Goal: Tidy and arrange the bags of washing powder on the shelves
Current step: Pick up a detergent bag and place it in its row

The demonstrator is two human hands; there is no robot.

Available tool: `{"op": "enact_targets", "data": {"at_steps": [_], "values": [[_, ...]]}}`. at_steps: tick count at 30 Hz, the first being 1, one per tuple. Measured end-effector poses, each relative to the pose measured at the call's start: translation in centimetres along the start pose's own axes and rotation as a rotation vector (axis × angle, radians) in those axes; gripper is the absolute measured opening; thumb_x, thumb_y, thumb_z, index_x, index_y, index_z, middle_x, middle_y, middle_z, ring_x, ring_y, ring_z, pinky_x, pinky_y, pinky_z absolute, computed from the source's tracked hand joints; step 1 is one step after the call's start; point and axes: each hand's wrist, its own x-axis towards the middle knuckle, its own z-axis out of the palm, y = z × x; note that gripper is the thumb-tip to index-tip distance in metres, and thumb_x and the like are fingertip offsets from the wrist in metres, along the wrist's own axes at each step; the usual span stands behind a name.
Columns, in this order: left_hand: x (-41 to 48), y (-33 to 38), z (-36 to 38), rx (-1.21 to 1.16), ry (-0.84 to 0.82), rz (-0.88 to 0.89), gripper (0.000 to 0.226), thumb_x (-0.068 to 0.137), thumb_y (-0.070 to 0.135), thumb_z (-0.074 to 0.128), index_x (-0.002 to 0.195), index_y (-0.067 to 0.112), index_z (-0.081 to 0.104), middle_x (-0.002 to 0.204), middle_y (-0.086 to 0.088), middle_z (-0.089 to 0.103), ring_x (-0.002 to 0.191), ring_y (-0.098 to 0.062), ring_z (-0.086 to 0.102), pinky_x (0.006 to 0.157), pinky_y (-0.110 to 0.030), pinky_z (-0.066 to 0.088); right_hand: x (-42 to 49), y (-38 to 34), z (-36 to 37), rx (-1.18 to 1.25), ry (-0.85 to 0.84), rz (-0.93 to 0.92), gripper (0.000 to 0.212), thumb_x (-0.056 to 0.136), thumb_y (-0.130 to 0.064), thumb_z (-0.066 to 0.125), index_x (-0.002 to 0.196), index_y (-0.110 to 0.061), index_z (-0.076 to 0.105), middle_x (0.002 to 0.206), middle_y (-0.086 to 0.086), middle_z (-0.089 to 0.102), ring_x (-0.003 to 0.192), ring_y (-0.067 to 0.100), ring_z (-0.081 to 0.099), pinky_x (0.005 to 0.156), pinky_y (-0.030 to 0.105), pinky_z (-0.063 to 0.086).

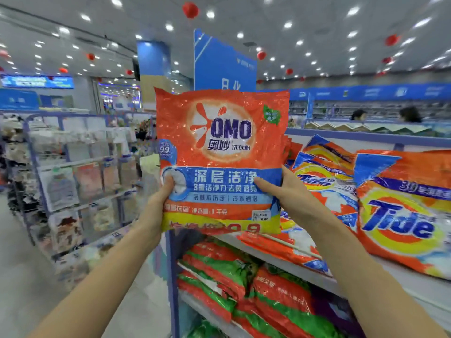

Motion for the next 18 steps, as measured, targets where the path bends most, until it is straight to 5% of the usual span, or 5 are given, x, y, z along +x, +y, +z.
{"op": "enact_targets", "data": {"at_steps": [4, 10, 16, 18], "values": [[5.2, -0.6, 1.0, 0.089, -0.114, -0.072, 0.050, 0.075, 0.060, 0.045, 0.090, 0.018, 0.066, 0.070, -0.005, 0.074, 0.058, -0.018, 0.071, 0.044, -0.027, 0.054, 2.6, 1.1, -0.4, -0.011, 0.155, -0.009, 0.107, 0.059, -0.053, 0.070, 0.146, -0.011, 0.024, 0.148, 0.011, 0.036, 0.130, 0.033, 0.042, 0.103, 0.051, 0.040], [11.5, -2.3, 1.6, 0.215, -0.239, -0.142, 0.102, 0.028, 0.090, 0.063, 0.106, 0.024, 0.063, 0.092, -0.008, 0.075, 0.080, -0.027, 0.073, 0.062, -0.036, 0.059, 5.4, 3.1, -0.4, -0.035, 0.354, 0.000, 0.085, 0.077, -0.042, 0.068, 0.145, -0.010, 0.028, 0.146, 0.014, 0.037, 0.131, 0.034, 0.041, 0.104, 0.051, 0.039], [16.1, -3.3, 2.3, 0.185, -0.258, -0.118, 0.067, 0.057, 0.075, 0.060, 0.097, 0.022, 0.064, 0.087, -0.009, 0.075, 0.075, -0.030, 0.072, 0.070, -0.044, 0.057, 6.8, 4.2, 1.0, -0.043, 0.548, 0.022, 0.075, 0.085, -0.033, 0.065, 0.144, -0.008, 0.027, 0.142, 0.013, 0.041, 0.126, 0.030, 0.047, 0.103, 0.046, 0.042], [17.2, -3.5, 2.6, 0.156, -0.214, -0.068, 0.052, 0.076, 0.064, 0.057, 0.093, 0.016, 0.063, 0.083, -0.010, 0.072, 0.064, -0.023, 0.071, 0.060, -0.035, 0.057, 7.5, 4.5, 1.7, -0.057, 0.617, 0.023, 0.073, 0.086, -0.031, 0.065, 0.144, -0.006, 0.027, 0.142, 0.014, 0.041, 0.127, 0.030, 0.046, 0.103, 0.046, 0.041]]}}
